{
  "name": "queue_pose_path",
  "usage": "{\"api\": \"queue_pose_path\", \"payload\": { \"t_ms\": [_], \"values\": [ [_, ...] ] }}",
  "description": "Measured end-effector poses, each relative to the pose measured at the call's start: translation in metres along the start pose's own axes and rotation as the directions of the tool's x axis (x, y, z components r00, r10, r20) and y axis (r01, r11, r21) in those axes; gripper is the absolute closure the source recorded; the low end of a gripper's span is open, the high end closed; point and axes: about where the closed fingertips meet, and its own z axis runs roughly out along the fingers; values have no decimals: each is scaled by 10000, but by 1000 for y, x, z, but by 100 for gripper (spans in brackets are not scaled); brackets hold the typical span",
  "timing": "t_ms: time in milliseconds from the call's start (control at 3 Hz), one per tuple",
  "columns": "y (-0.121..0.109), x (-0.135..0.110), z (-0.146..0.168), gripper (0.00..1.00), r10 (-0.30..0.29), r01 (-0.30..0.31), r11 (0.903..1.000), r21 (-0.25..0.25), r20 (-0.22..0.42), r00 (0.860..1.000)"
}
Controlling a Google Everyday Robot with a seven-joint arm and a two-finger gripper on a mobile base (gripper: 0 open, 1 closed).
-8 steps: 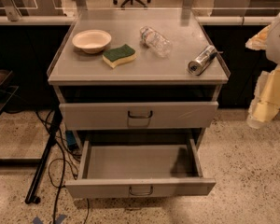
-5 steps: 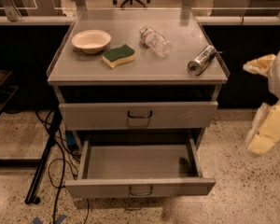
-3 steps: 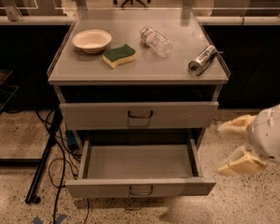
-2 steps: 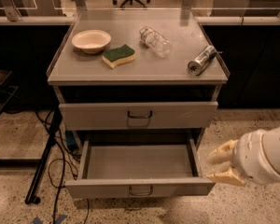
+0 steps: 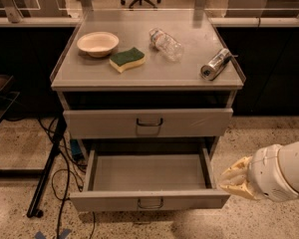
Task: Close middle drawer
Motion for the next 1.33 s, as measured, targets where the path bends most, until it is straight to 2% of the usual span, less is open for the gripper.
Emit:
{"api": "queue_pose_path", "payload": {
  "t_ms": [333,667,1000,1333],
  "values": [
    [-1,1,4,100,66,-66,9999,-75,4,10000],
    [-8,7,25,100,397,-396,9982,-448,15,9992],
    [-25,22,64,100,1114,-1100,9907,-804,131,9937],
    [-40,37,93,100,1579,-1515,9853,-795,821,9840]
  ]
}}
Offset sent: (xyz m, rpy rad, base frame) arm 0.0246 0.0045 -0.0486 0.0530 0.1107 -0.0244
